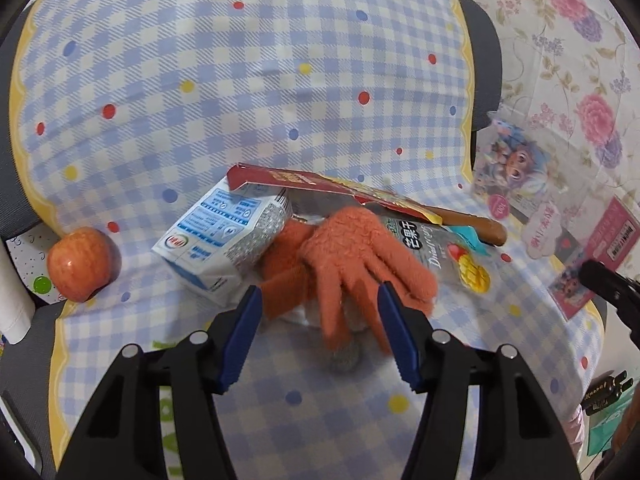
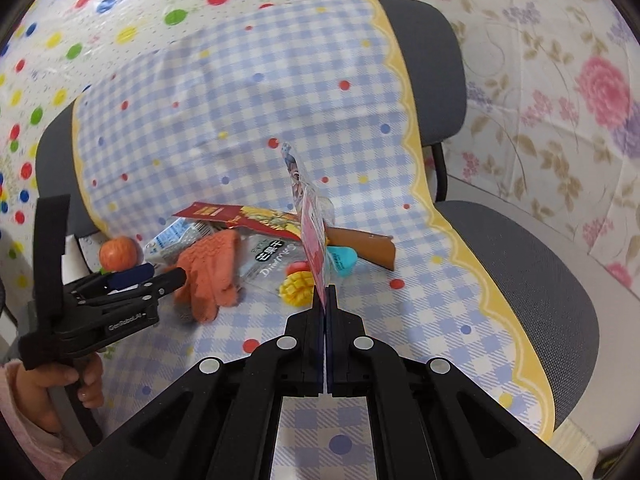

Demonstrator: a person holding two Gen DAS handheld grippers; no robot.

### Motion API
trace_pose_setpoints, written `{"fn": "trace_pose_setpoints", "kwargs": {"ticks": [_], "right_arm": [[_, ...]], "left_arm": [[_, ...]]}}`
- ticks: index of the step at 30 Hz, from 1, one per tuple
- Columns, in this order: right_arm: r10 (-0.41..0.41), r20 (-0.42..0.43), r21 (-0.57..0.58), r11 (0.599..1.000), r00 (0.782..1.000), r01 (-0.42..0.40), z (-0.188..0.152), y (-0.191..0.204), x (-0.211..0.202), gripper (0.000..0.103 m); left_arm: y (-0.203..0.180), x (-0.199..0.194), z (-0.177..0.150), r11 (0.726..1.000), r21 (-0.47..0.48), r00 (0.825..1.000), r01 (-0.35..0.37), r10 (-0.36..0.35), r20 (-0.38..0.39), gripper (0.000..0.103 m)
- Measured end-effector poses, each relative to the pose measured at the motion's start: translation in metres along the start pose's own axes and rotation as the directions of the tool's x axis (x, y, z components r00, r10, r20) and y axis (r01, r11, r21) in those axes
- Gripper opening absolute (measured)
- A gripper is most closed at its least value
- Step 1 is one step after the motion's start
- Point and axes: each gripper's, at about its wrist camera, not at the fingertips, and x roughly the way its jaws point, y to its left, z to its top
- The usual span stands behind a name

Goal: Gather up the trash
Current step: 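Grasp the orange glove with the left tool while the right tool grasps a pink wrapper, then carry the orange glove and pink wrapper toward the wastebasket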

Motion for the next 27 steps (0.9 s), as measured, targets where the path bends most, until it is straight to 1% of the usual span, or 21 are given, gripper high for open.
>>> {"fn": "trace_pose_setpoints", "kwargs": {"ticks": [3, 4, 5, 6, 7, 8, 9, 10, 12, 16, 18, 24, 27], "right_arm": [[-0.003, 0.000, 0.015, 1.000, 1.000, 0.003, 0.000, -0.005, 0.001, 0.001], [-0.003, -0.002, 0.016, 1.000, 1.000, 0.003, 0.000, -0.005, 0.002, 0.001], [-0.003, -0.006, 0.013, 1.000, 1.000, 0.003, -0.001, -0.005, 0.002, 0.001], [-0.003, -0.011, 0.010, 1.000, 1.000, 0.003, -0.002, -0.005, 0.003, 0.001], [-0.004, -0.015, 0.009, 1.000, 1.000, 0.004, -0.003, -0.004, 0.003, 0.001], [-0.005, -0.018, 0.006, 1.000, 1.000, 0.005, -0.005, -0.003, 0.003, 0.001], [-0.007, -0.019, 0.004, 1.000, 1.000, 0.007, -0.006, -0.003, 0.003, 0.001], [-0.007, -0.019, 0.003, 1.000, 1.000, 0.007, -0.007, -0.003, 0.001, 0.001], [-0.005, -0.017, 0.001, 1.000, 1.000, 0.005, -0.008, -0.001, -0.002, 0.001], [0.002, -0.004, -0.020, 1.000, 1.000, -0.002, -0.011, 0.007, -0.012, 0.001], [0.007, 0.004, -0.026, 1.000, 1.000, -0.007, -0.011, 0.011, -0.016, 0.001], [0.035, 0.030, -0.042, 0.999, 0.999, -0.034, -0.012, 0.025, -0.035, 0.001], [0.053, 0.034, -0.039, 0.998, 0.998, -0.051, -0.013, 0.030, -0.042, 0.001]], "left_arm": [[-0.002, 0.013, 0.006, 1.000, 0.000, 1.000, -0.005, 0.005, -0.015, 0.054], [-0.002, 0.016, 0.008, 1.000, -0.002, 1.000, 0.000, 0.000, -0.023, 0.050], [-0.002, 0.020, 0.011, 1.000, -0.009, 1.000, 0.011, -0.011, -0.028, 0.048], [-0.002, 0.021, 0.012, 1.000, -0.012, 0.999, 0.018, -0.019, -0.027, 0.043], [-0.002, 0.022, 0.013, 1.000, -0.012, 0.999, 0.028, -0.028, -0.025, 0.033], [-0.003, 0.023, 0.014, 0.999, -0.008, 0.999, 0.037, -0.037, -0.026, 0.026], [-0.003, 0.023, 0.015, 0.999, -0.005, 0.999, 0.040, -0.040, -0.024, 0.014], [-0.003, 0.021, 0.014, 0.999, -0.003, 0.999, 0.041, -0.041, -0.020, 0.010], [-0.002, 0.011, 0.010, 0.999, 0.001, 0.999, 0.036, -0.036, 0.000, 0.009], [0.003, -0.020, 0.001, 0.999, 0.031, 0.998, 0.017, -0.018, 0.058, 0.008], [0.009, -0.040, -0.002, 0.999, 0.027, 0.996, 0.022, -0.025, 0.090, 0.008], [0.030, -0.097, -0.005, 0.999, -0.006, 0.981, 0.034, -0.032, 0.192, 0.008], [0.034, -0.116, -0.006, 0.999, -0.012, 0.974, 0.042, -0.038, 0.222, 0.007]]}}
